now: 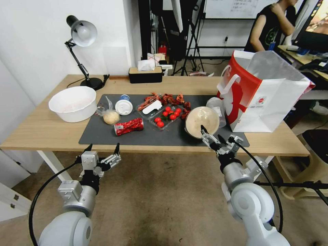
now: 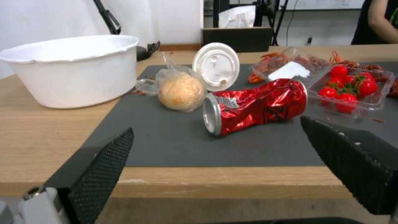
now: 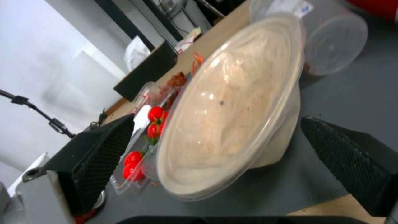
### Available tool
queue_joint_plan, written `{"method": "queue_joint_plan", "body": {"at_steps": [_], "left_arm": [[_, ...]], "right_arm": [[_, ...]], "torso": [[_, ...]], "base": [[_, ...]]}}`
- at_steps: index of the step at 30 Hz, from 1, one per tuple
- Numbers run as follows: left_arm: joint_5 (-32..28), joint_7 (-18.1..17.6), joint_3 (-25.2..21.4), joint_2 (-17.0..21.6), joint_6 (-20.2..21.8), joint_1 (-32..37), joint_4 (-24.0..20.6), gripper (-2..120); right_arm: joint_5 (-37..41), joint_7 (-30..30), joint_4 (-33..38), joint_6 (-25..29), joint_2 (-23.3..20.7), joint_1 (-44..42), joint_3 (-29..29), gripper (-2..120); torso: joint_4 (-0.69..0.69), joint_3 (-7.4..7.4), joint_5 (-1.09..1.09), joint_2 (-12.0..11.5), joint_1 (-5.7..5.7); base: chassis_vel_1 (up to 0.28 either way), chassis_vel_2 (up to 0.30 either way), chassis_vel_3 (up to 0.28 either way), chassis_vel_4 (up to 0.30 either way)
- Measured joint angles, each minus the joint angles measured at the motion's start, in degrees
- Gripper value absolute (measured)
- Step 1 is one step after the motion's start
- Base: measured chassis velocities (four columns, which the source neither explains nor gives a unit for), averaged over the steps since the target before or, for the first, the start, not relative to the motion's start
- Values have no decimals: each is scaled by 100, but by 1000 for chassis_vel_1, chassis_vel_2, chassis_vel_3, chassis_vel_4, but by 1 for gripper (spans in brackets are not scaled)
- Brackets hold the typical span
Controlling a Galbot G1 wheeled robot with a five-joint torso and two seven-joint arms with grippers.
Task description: Pick up the trash from the table and place it into the takeout bag.
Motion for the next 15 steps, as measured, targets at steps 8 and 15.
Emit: {"method": "queue_joint_plan", "body": {"at_steps": [8,15], "left_arm": [[0,-11,-4,-2,-10,-15,29,100],[0,-15,16,-22,-29,-12,38,100]], "right_arm": [[202,301,-179,-111,58,153,-39,85],[324,475,-196,-166,62,157,-27,60]], "torso": [[0,0,0,0,0],[-1,0,0,0,0]], "base": [[0,0,0,0],[0,0,0,0]]}}
